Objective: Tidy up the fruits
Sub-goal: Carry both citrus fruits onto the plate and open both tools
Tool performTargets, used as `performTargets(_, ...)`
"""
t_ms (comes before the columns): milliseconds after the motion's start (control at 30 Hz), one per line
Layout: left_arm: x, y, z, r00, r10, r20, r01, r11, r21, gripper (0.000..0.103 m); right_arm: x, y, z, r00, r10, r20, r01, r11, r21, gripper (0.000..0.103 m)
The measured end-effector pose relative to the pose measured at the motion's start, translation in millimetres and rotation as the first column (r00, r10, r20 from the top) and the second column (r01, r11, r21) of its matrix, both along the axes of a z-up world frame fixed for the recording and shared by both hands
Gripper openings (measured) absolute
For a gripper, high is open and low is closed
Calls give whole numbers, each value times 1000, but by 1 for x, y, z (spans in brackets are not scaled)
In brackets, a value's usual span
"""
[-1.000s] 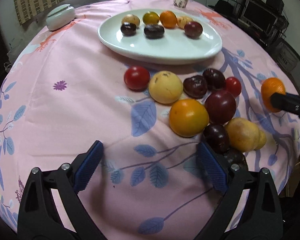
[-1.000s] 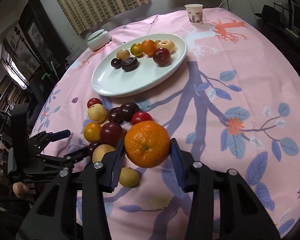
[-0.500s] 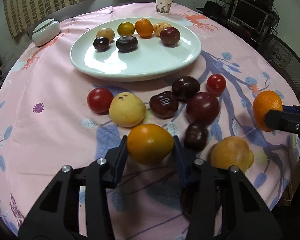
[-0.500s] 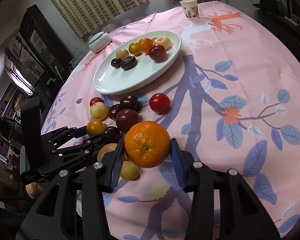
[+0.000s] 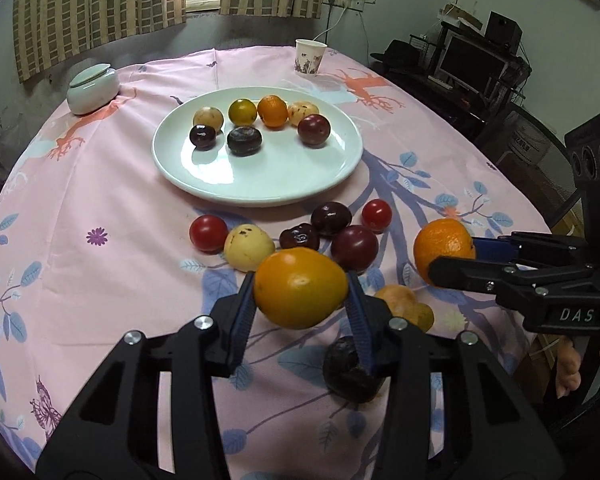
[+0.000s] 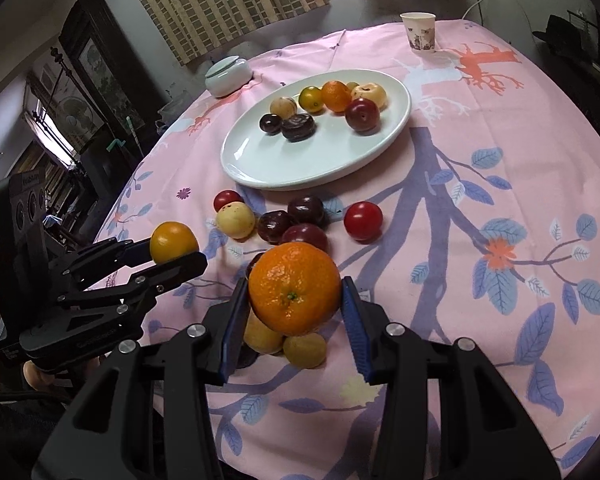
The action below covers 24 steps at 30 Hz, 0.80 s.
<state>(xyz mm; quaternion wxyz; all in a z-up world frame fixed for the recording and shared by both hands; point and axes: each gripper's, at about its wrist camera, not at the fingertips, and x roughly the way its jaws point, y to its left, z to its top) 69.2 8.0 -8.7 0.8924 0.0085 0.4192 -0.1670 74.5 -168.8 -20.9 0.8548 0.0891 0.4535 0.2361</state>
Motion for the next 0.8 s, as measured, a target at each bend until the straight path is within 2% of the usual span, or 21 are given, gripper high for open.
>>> performTargets(400,-1,14,6,1000,21,10,-20,999,-25,44,-2,10,6,1000,10,9,-10,1000,-16,46)
performTargets(567,8,19,8,999,42,12,-41,999,-11,44,7,12,3,1000,13,-2,-13,1000,-27,46)
performTargets(700,31,28,16,998,57,23,-57,998,-3,44,27,19,16,998,44,42,-41,997,-61,46)
performTargets(800,70,37,24,997,77,13,-77,997,9,44,54,30,30,994,78,82,-71,994,-80,46)
